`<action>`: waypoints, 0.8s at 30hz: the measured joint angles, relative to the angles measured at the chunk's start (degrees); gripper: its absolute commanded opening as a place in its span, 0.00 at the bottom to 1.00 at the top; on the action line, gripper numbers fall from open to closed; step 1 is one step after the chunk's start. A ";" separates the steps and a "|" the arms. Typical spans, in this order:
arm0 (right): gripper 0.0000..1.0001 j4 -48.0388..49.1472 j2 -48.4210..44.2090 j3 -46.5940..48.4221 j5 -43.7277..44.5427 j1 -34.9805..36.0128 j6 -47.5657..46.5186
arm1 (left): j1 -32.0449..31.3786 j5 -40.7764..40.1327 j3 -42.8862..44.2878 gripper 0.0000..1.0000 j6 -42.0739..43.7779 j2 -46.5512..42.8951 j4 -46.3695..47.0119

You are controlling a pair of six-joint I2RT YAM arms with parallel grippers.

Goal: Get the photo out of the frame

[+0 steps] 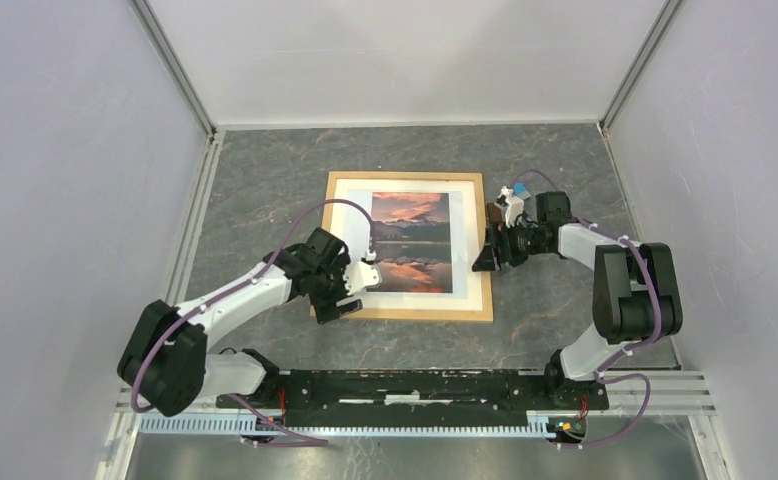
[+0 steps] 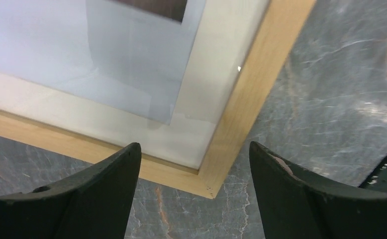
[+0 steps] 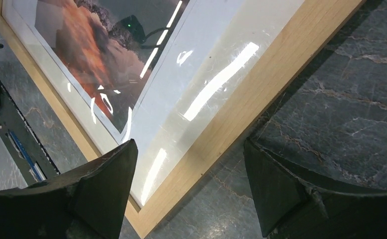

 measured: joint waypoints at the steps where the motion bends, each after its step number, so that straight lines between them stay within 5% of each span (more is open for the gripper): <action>1: 0.86 0.02 0.02 0.02 -0.09 0.04 0.17 | -0.28 0.92 0.13 0.83 0.42 -1.01 -0.42; 6: 0.87 0.04 -0.90 -0.72 -0.50 0.09 0.76 | -6.60 2.71 3.58 0.76 1.05 -2.73 -1.66; 24: 0.87 -3.02 -5.75 -5.05 -0.55 -7.52 1.84 | -25.64 -3.61 15.82 0.68 -3.37 17.38 3.82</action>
